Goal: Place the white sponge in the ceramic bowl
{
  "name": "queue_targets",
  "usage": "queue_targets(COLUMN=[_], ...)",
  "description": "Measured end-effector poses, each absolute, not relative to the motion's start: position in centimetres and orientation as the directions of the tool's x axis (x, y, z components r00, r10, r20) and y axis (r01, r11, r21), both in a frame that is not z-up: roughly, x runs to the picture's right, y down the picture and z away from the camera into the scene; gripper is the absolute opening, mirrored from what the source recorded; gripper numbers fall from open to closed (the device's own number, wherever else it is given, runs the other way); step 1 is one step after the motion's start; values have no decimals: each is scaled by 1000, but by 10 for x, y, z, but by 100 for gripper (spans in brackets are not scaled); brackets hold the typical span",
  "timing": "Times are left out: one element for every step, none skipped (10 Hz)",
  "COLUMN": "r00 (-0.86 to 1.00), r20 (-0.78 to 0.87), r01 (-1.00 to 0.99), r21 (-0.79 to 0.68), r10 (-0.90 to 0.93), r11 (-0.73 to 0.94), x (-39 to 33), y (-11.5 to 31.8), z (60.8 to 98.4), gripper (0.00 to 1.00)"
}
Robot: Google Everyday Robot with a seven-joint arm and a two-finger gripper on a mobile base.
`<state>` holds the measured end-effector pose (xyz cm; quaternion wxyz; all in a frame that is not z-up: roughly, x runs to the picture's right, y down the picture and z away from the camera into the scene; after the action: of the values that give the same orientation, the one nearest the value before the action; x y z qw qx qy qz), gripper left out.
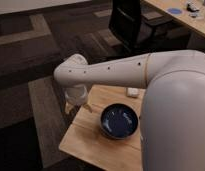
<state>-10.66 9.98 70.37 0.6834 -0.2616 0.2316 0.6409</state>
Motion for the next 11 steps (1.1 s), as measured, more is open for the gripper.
queue_targets(r00=[71, 71, 71, 71, 71, 70, 88, 112, 130, 133, 134], r20=[-651, -651, -651, -651, -651, -652, -660, -669, -676, -676, -670], r01=[-997, -997, -997, -997, -997, -997, -996, -993, -991, -991, -991], r21=[-61, -61, -61, -61, -61, -62, -81, -96, -104, -104, -100], r10=[755, 756, 756, 756, 755, 755, 746, 735, 726, 725, 730], r11=[41, 41, 41, 41, 40, 39, 46, 65, 82, 84, 90], x=[-107, -107, -107, -107, -107, -107, -108, -106, -92, -86, -76], y=[99, 99, 99, 99, 99, 99, 98, 94, 74, 64, 47], z=[703, 703, 703, 703, 703, 703, 706, 709, 719, 722, 726], gripper=[65, 65, 65, 65, 65, 65, 65, 65, 65, 65, 65])
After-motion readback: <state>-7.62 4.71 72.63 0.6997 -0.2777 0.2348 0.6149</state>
